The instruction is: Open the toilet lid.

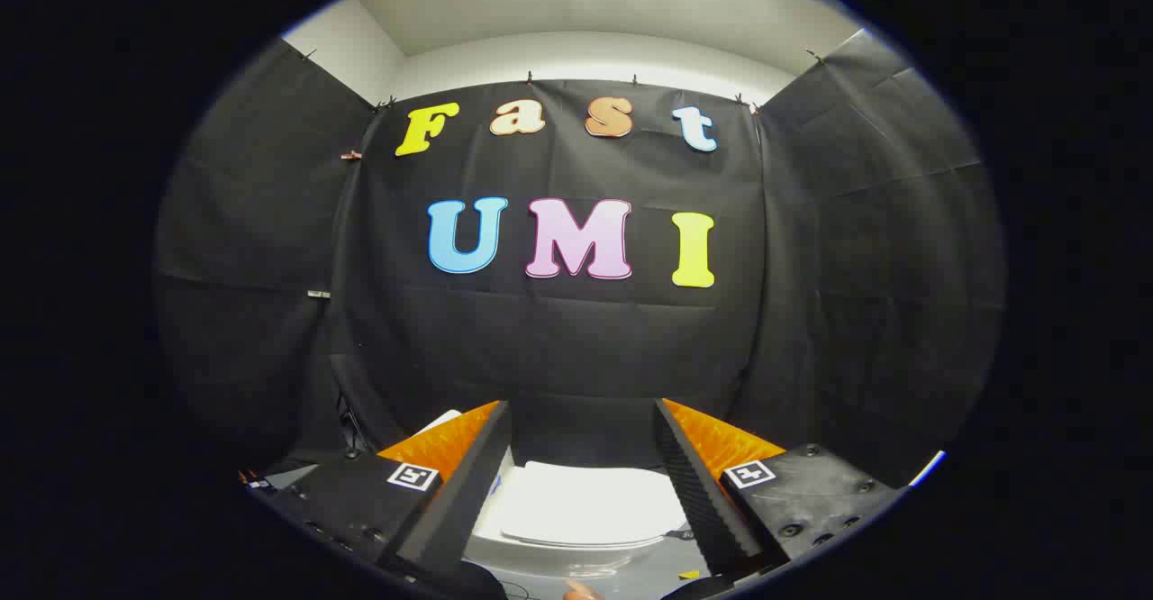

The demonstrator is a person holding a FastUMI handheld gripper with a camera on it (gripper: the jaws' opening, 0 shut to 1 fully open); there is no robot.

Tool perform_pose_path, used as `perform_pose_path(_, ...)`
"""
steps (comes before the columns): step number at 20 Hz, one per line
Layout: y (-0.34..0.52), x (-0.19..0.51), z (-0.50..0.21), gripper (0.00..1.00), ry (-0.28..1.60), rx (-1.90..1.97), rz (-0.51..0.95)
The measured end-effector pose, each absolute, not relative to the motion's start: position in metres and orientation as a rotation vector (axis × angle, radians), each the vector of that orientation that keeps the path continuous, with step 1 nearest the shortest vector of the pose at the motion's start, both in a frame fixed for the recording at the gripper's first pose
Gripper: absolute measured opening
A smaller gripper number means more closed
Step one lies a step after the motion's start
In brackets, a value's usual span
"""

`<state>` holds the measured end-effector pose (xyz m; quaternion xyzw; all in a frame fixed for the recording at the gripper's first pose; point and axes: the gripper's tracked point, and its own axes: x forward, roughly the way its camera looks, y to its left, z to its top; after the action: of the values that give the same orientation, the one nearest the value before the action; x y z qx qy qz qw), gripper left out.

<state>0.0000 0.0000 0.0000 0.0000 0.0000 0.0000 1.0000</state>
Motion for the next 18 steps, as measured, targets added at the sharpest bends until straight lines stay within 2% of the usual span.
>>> perform_pose_path(18,-0.0009,-0.0010,-0.0002,0.99,-0.009,-0.028,-0.024)
